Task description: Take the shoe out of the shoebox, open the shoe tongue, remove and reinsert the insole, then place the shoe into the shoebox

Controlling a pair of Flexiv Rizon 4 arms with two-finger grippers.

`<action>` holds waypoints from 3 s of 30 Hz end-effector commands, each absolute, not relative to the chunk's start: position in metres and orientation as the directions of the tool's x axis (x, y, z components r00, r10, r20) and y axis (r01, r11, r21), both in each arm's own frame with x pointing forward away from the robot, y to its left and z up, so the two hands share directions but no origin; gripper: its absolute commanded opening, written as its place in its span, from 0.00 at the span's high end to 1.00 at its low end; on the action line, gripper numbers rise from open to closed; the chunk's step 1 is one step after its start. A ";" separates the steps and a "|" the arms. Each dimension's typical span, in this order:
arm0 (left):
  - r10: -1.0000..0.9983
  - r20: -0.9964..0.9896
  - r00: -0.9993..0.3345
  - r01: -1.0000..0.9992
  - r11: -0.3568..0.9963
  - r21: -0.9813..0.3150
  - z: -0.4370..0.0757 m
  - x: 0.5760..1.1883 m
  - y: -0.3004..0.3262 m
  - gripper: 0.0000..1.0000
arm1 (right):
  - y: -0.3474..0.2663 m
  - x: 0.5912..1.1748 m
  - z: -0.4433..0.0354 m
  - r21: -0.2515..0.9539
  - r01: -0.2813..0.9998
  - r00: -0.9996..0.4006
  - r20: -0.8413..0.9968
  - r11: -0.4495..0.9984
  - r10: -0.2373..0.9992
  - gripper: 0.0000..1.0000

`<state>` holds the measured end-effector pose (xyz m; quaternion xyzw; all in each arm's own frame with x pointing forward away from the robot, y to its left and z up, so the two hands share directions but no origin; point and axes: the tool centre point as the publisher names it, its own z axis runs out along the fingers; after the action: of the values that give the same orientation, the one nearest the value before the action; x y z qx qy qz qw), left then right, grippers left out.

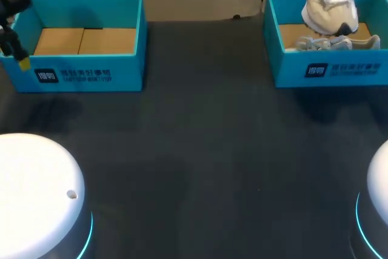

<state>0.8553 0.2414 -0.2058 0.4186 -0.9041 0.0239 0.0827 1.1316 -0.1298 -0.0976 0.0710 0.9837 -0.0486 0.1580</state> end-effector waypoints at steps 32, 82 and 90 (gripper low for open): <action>-0.987 0.061 -0.149 -0.989 0.148 -0.025 -0.206 0.877 0.268 0.00 | -0.192 1.218 -0.095 -0.087 0.257 -0.932 -0.287 0.962 0.223 1.00; -0.987 0.061 -0.149 -0.989 0.148 -0.025 -0.206 0.877 0.268 0.00 | -0.300 1.155 -0.123 0.025 0.999 0.048 -0.297 -0.043 0.954 1.00; -0.987 0.061 -0.149 -0.989 0.148 -0.025 -0.206 0.877 0.268 0.00 | -0.300 1.155 -0.123 0.025 0.999 0.048 -0.297 -0.043 0.954 1.00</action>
<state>0.8782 0.2678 -0.2068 0.6519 -0.7576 0.0297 0.0163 1.1465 -0.2996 -0.1267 0.7147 0.6825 -0.0921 0.1223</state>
